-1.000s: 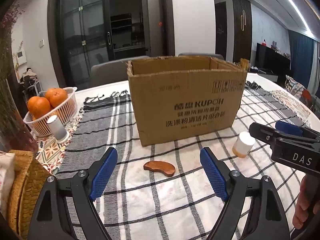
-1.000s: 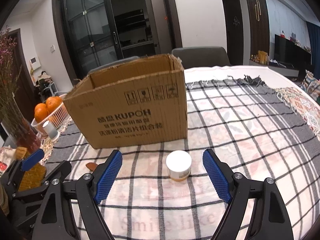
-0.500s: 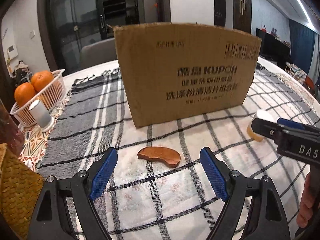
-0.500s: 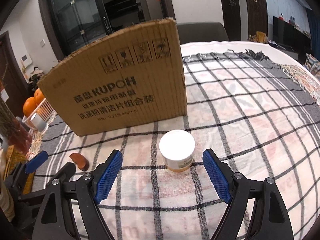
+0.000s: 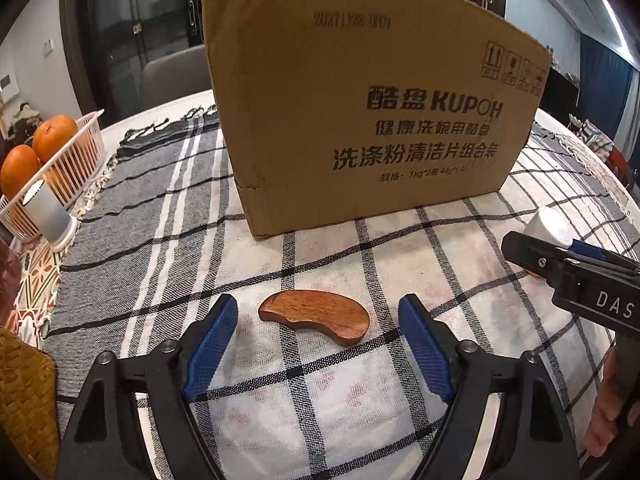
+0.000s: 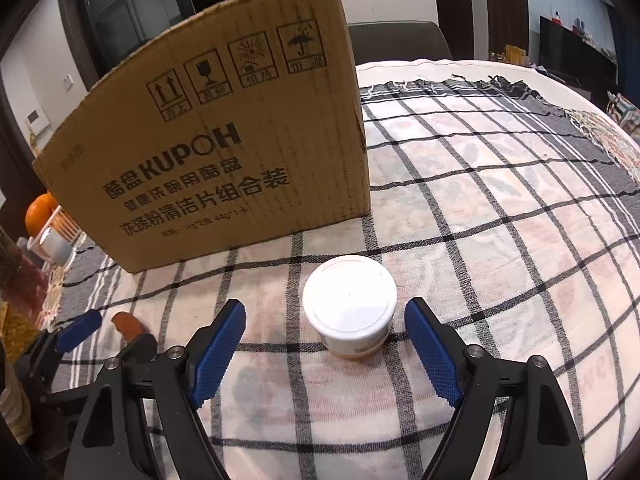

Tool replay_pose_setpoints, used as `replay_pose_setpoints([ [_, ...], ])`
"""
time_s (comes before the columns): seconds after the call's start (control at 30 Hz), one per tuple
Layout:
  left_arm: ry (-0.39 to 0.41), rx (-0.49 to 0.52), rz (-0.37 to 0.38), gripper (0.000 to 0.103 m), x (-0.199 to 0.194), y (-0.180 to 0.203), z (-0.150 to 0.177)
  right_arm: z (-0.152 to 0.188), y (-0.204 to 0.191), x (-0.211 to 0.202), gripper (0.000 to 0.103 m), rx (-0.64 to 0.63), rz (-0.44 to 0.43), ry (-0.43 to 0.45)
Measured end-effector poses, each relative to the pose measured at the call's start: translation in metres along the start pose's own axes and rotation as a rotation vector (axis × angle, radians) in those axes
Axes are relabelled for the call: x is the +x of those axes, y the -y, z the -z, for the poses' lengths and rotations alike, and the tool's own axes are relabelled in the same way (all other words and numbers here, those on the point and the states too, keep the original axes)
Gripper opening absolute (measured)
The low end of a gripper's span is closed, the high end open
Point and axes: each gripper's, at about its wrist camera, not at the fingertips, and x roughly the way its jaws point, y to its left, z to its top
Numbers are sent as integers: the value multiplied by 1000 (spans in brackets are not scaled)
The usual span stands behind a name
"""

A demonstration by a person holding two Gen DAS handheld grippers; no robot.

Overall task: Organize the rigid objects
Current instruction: 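Grasp the wooden comb with the left tool while the right tool grasps the white jar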

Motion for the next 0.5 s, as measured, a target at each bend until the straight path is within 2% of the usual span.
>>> replay_pose_setpoints([
  [0.13,-34,-4,7,70,7,-1,0,-2,1,5,76,11,-5,-9],
  [0.27,-29,-4,9,63,7,-1,0,-1,0,9,70,8,1,-11],
  [0.33,-24,0,8,56,7,0,-1,-1,1,8,65,12,8,-5],
  [0.5,-23,-11,-5,56,7,3,-1,-1,5,7,49,17,27,7],
])
